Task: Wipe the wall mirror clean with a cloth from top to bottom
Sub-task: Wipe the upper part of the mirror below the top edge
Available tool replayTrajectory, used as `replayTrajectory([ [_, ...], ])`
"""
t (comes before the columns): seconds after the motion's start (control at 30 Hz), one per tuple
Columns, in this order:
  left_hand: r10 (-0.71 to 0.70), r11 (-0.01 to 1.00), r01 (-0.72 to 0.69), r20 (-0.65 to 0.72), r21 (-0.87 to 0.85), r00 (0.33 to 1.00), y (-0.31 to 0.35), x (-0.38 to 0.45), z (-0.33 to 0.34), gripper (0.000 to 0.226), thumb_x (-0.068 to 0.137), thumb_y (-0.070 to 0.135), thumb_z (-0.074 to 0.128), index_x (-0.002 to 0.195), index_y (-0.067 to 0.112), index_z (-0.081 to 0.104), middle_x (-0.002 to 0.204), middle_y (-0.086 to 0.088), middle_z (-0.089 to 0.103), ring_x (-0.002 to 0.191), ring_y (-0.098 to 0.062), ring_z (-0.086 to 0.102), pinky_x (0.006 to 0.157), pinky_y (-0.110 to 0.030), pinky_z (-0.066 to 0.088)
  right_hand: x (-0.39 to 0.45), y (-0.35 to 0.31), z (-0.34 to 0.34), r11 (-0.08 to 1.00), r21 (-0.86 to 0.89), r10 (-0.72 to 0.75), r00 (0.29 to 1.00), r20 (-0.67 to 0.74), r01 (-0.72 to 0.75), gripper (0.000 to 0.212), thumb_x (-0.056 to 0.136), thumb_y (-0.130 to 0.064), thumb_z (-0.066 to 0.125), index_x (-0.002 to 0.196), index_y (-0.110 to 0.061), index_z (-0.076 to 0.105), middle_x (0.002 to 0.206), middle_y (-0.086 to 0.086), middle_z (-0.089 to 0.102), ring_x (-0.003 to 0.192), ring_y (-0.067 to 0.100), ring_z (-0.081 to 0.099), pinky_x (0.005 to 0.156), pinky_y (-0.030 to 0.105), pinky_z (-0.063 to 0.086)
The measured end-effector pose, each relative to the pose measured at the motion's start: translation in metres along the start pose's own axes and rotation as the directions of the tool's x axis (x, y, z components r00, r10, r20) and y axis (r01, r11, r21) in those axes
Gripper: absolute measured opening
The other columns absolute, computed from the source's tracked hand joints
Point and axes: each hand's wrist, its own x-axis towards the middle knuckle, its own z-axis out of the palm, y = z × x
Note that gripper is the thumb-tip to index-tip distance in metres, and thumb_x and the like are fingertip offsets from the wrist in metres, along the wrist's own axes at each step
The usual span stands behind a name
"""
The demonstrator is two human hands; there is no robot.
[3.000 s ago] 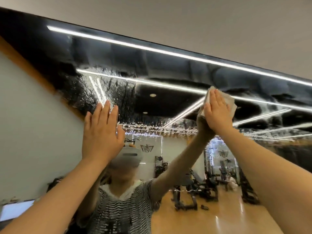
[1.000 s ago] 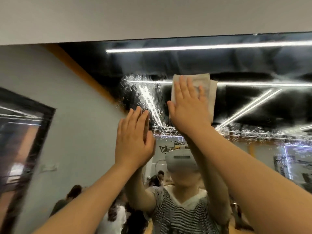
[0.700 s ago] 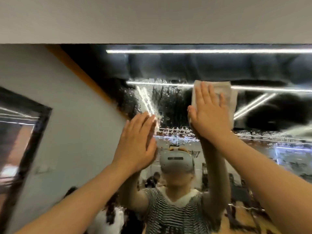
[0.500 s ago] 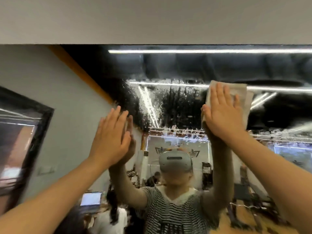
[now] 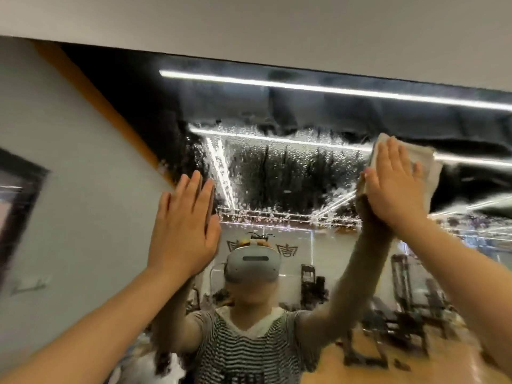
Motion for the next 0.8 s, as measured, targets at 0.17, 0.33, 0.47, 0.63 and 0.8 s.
replayTrajectory([
  [0.17, 0.012, 1.0, -0.012, -0.006, -0.016, 1.0, -0.002, 0.0, 0.003, 0.067, 0.092, 0.041, 0.02, 0.152, 0.013, 0.026, 0.16, -0.01, 0.02, 0.149, -0.025, 0.013, 0.118, -0.044, 0.006, 0.009, -0.037, 0.001, 0.998, -0.002, 0.064, 0.998, -0.026, -0.064, 0.057, 0.105, -0.032, 0.018, 0.156, -0.014, -0.001, 0.163, 0.006, -0.004, 0.15, 0.026, 0.002, 0.12, 0.047, 0.002],
  [0.33, 0.007, 0.999, -0.008, -0.007, -0.046, 1.0, -0.001, 0.0, 0.003, 0.069, 0.091, 0.044, 0.016, 0.154, 0.017, 0.022, 0.162, -0.006, 0.015, 0.15, -0.022, 0.008, 0.118, -0.039, -0.002, 0.013, -0.124, 0.01, 0.985, -0.037, -0.169, 0.985, -0.03, 0.168, 0.06, 0.103, -0.032, 0.021, 0.156, -0.014, -0.001, 0.163, 0.006, 0.002, 0.149, 0.027, 0.007, 0.118, 0.053, 0.009],
  [0.47, 0.014, 0.997, -0.014, -0.008, -0.071, 1.0, -0.001, 0.0, 0.0, 0.07, 0.089, 0.045, 0.017, 0.153, 0.017, 0.024, 0.162, -0.006, 0.016, 0.149, -0.022, 0.009, 0.117, -0.037, -0.003, 0.007, -0.16, 0.013, 0.968, 0.01, -0.249, 0.968, -0.003, 0.249, 0.059, 0.104, -0.033, 0.019, 0.156, -0.014, -0.003, 0.163, 0.003, -0.005, 0.15, 0.021, -0.006, 0.119, 0.048, -0.002],
  [0.63, 0.015, 0.997, -0.016, -0.006, -0.078, 1.0, -0.002, -0.001, -0.002, 0.072, 0.089, 0.046, 0.017, 0.153, 0.016, 0.025, 0.162, -0.005, 0.015, 0.149, -0.021, 0.008, 0.116, -0.034, -0.006, 0.009, -0.117, 0.007, 0.95, 0.033, -0.31, 0.951, 0.01, 0.31, 0.054, 0.106, -0.031, 0.017, 0.156, -0.019, 0.002, 0.163, 0.0, -0.004, 0.15, 0.017, -0.006, 0.118, 0.041, -0.007],
  [0.8, 0.013, 0.997, -0.013, -0.003, -0.081, 1.0, -0.002, -0.001, -0.001, 0.072, 0.089, 0.046, 0.016, 0.154, 0.017, 0.023, 0.162, -0.005, 0.014, 0.149, -0.021, 0.008, 0.117, -0.036, -0.004, 0.008, -0.052, -0.003, 0.989, 0.009, -0.149, 0.989, 0.002, 0.149, 0.065, 0.095, -0.04, 0.008, 0.156, -0.017, 0.005, 0.163, 0.001, -0.001, 0.15, 0.017, -0.002, 0.119, 0.042, -0.001],
])
